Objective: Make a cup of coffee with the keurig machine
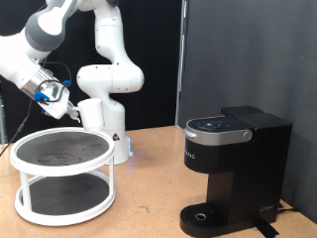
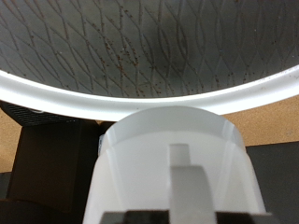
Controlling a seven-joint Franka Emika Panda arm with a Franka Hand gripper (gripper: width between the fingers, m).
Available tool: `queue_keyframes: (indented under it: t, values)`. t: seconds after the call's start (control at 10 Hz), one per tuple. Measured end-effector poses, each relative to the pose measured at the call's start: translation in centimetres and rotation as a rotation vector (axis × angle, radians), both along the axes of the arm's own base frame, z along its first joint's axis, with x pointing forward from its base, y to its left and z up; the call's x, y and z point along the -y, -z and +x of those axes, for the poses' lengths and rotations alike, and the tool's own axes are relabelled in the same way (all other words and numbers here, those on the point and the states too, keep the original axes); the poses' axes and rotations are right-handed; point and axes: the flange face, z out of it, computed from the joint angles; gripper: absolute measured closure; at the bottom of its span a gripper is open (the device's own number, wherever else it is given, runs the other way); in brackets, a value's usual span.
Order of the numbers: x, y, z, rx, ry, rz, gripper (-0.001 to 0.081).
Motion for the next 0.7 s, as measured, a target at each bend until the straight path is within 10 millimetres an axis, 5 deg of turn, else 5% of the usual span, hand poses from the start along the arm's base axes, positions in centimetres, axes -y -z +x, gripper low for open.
queue_keyframes:
  t: [0.7]
  values:
    - [-7.0, 1.0, 7.4, 0.022, 0.277, 0.008, 0.0803]
